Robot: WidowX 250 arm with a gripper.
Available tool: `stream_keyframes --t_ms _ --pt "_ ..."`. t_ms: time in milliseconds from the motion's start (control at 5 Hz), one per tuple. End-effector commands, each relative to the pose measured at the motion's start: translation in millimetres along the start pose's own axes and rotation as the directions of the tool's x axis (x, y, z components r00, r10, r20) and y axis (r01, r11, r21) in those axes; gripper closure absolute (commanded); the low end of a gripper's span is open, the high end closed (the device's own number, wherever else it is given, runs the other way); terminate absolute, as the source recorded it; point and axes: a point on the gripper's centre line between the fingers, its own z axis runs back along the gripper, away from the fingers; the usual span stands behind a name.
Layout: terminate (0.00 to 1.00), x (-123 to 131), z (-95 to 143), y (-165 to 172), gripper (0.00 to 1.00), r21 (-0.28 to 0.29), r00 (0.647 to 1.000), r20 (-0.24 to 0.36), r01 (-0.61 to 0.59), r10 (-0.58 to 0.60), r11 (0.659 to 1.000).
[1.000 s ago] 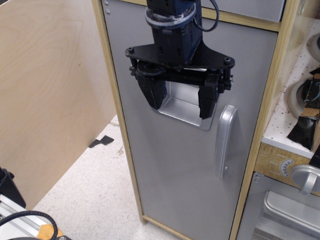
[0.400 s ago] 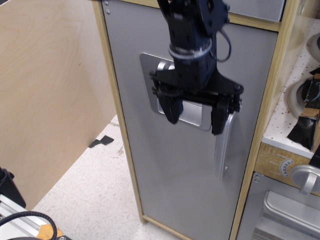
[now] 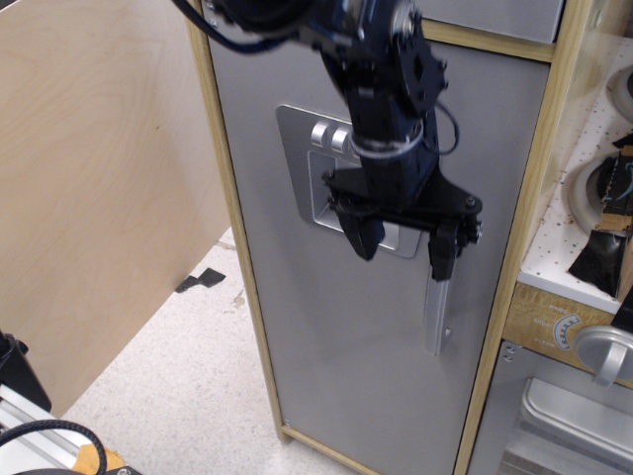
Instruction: Open fridge
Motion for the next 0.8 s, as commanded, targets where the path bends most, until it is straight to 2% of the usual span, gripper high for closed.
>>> stream_keyframes --t_ms 0,200,600 --pt "0.00 34 -16 -11 0.00 -0.009 0.993 0.092 0.081 -0.080 0.997" --pt "0.00 46 -25 -10 0.00 -0.040 0.992 0.088 0.095 -0.091 0.995" --pt "0.00 57 -36 -9 0.00 -0.048 0.992 0.121 0.039 -0.033 0.998"
